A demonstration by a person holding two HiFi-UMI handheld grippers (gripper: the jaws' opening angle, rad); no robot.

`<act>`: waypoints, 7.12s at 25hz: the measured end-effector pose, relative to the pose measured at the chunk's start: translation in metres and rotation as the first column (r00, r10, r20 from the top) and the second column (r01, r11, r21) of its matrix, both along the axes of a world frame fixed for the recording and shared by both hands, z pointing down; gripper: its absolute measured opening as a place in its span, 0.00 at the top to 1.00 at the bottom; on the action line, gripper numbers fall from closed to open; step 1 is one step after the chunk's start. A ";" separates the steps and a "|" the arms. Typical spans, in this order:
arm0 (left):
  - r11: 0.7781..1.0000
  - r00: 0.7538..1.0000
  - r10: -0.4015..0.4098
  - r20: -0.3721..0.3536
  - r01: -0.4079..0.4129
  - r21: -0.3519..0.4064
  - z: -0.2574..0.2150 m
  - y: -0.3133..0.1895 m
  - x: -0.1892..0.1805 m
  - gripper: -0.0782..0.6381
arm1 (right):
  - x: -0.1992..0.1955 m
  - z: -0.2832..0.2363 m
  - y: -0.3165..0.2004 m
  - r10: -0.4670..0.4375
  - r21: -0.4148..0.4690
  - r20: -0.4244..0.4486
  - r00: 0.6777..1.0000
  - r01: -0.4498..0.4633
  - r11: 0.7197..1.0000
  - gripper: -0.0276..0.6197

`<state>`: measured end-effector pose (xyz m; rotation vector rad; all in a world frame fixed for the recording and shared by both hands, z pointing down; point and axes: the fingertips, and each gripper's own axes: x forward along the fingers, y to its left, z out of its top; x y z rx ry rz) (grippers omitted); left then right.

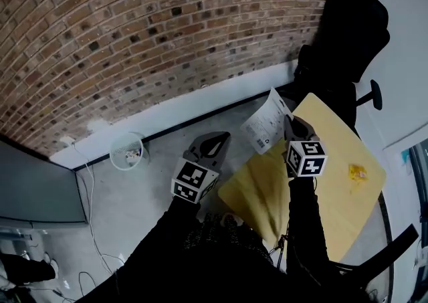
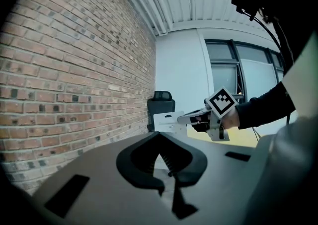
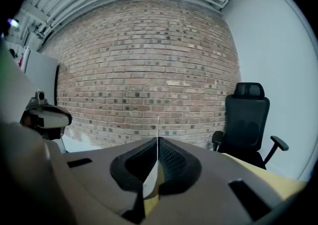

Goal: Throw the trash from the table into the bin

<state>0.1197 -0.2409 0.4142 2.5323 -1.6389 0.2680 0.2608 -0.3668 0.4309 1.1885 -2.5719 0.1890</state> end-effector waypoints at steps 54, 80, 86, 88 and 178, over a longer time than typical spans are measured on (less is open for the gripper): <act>0.789 0.789 -0.614 -0.029 0.613 -0.037 0.035 0.259 -0.561 0.88 | -0.640 0.052 0.234 -0.614 -0.044 -0.038 0.788 0.613 0.789 0.94; 0.723 0.730 -0.683 0.012 0.679 -0.126 0.149 0.241 -0.634 0.88 | -0.745 0.185 0.243 -0.717 -0.130 -0.042 0.696 0.707 0.695 0.94; 0.725 0.734 -0.679 0.017 0.674 -0.141 0.184 0.220 -0.654 0.88 | -0.758 0.230 0.227 -0.695 -0.166 -0.022 0.719 0.682 0.712 0.94; 0.723 0.734 -0.679 0.018 0.674 -0.151 0.196 0.218 -0.659 0.88 | -0.761 0.247 0.225 -0.686 -0.184 -0.017 0.727 0.673 0.717 0.94; 0.962 0.964 -0.265 -0.036 0.266 0.052 -0.018 0.083 -0.261 0.88 | -0.307 -0.035 0.150 -0.348 0.090 0.125 0.929 0.339 0.937 0.94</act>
